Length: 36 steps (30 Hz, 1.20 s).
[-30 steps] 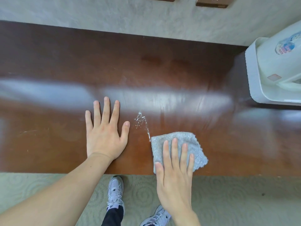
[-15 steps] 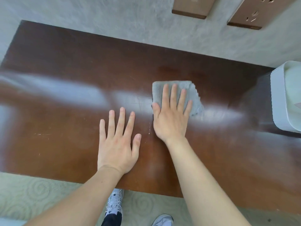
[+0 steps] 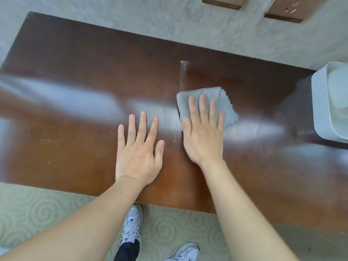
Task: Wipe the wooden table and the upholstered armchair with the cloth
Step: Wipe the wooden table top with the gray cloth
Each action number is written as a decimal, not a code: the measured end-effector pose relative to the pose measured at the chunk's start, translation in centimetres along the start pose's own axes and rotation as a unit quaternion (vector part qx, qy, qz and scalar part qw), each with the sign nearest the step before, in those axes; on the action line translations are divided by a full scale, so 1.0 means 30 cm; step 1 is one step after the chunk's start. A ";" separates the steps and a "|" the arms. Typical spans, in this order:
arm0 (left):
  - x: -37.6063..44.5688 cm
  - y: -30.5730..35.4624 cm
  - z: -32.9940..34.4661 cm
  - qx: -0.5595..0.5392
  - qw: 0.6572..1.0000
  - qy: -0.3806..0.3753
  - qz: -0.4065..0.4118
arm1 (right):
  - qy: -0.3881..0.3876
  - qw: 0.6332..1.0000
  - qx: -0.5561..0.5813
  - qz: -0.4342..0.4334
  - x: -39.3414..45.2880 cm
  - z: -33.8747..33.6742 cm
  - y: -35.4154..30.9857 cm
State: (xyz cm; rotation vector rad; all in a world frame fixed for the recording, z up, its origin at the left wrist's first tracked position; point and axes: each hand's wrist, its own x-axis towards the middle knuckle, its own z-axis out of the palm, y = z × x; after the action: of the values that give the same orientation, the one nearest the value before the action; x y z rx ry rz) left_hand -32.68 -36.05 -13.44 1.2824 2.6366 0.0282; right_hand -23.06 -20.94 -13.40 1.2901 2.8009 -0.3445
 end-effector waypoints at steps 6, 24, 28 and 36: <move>0.000 -0.004 0.005 -0.012 1.000 0.013 0.003 | -0.034 0.999 0.010 0.002 -0.481 0.066 -0.030; 0.006 -0.011 0.012 0.011 1.000 0.003 0.015 | -0.002 0.988 0.042 0.148 0.523 -0.057 -0.044; 0.007 -0.008 0.010 0.014 1.000 0.001 0.013 | -0.018 0.999 0.017 0.023 0.540 -0.052 -0.082; 0.004 -0.006 0.013 0.017 1.000 0.004 0.002 | -0.012 0.986 -0.041 -0.158 0.288 -0.035 -0.010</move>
State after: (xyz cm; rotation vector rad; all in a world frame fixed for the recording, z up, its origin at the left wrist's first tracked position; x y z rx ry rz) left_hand -32.81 -36.10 -13.86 1.2993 2.6522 -0.0115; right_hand -28.87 -14.44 -13.43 0.8178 2.9611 -0.2474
